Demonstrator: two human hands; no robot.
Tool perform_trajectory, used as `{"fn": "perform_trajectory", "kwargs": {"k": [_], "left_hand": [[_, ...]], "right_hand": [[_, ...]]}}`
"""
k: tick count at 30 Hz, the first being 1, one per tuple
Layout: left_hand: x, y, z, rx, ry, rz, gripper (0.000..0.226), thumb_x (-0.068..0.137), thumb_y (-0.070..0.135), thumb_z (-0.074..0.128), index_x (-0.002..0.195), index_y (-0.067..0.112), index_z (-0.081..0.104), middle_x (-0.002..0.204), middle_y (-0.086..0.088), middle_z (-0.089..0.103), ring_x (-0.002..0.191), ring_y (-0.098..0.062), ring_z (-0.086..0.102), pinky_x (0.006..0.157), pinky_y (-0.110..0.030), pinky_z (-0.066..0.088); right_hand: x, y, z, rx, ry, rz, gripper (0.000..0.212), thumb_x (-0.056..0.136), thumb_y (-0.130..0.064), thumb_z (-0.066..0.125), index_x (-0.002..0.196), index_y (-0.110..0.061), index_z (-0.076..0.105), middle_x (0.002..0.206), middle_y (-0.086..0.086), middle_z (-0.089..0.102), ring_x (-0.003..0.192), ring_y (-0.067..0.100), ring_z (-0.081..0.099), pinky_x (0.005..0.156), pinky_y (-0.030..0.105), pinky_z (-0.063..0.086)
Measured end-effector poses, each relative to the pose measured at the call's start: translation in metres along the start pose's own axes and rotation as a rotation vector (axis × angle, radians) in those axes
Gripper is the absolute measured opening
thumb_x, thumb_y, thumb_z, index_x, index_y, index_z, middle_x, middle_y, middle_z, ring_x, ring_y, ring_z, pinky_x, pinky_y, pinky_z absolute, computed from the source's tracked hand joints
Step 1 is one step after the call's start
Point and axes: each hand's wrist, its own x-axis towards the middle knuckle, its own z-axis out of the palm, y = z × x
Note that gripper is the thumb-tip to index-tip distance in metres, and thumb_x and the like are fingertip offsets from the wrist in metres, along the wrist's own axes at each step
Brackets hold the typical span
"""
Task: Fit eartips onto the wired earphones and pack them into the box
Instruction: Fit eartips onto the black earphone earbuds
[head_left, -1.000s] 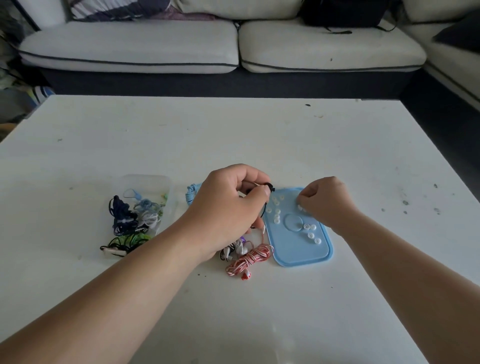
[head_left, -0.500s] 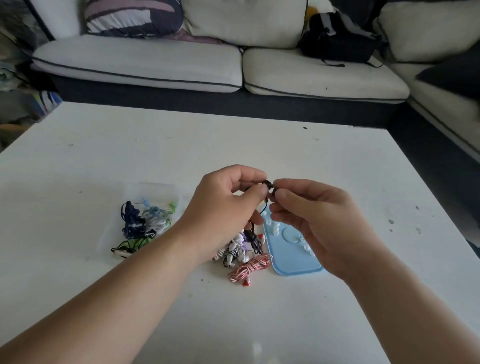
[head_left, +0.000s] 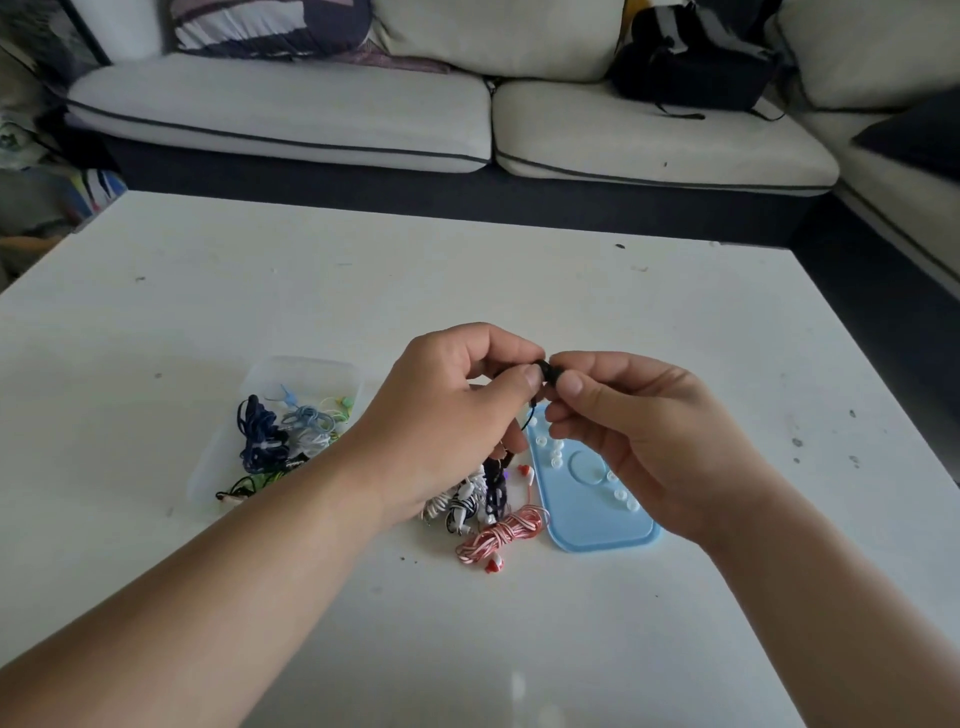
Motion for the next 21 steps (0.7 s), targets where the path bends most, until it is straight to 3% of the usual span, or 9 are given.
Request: {"fn": "perform_trajectory", "kwargs": {"k": [7, 12, 21], "left_hand": [[0.000, 0.002, 0.005, -0.045, -0.020, -0.010, 0.013, 0.100, 0.013, 0.065, 0.104, 0.018, 0.076, 0.077, 0.006, 0.073, 0.058, -0.017, 0.066, 0.057, -0.029, 0.055], [-0.003, 0.001, 0.007, -0.017, -0.038, 0.001, 0.012, 0.100, 0.013, 0.065, 0.104, 0.019, 0.075, 0.088, -0.001, 0.075, 0.058, -0.020, 0.067, 0.058, -0.029, 0.054], [-0.004, 0.000, 0.006, -0.047, -0.030, -0.013, 0.012, 0.099, 0.012, 0.065, 0.102, 0.018, 0.075, 0.083, 0.003, 0.074, 0.057, -0.019, 0.064, 0.060, -0.032, 0.055]], "right_hand": [[0.000, -0.006, -0.009, -0.007, -0.092, -0.002, 0.017, 0.074, -0.004, 0.071, 0.086, -0.007, 0.082, 0.084, 0.016, 0.076, 0.069, 0.020, 0.070, 0.070, 0.029, 0.060], [-0.002, -0.005, -0.011, -0.018, -0.105, -0.002, 0.016, 0.074, -0.005, 0.071, 0.084, -0.010, 0.083, 0.082, 0.015, 0.076, 0.069, 0.021, 0.068, 0.071, 0.031, 0.061], [-0.002, -0.005, -0.011, -0.078, -0.108, -0.027, 0.015, 0.073, -0.006, 0.073, 0.084, -0.008, 0.083, 0.085, 0.016, 0.076, 0.071, 0.021, 0.068, 0.071, 0.030, 0.059]]}}
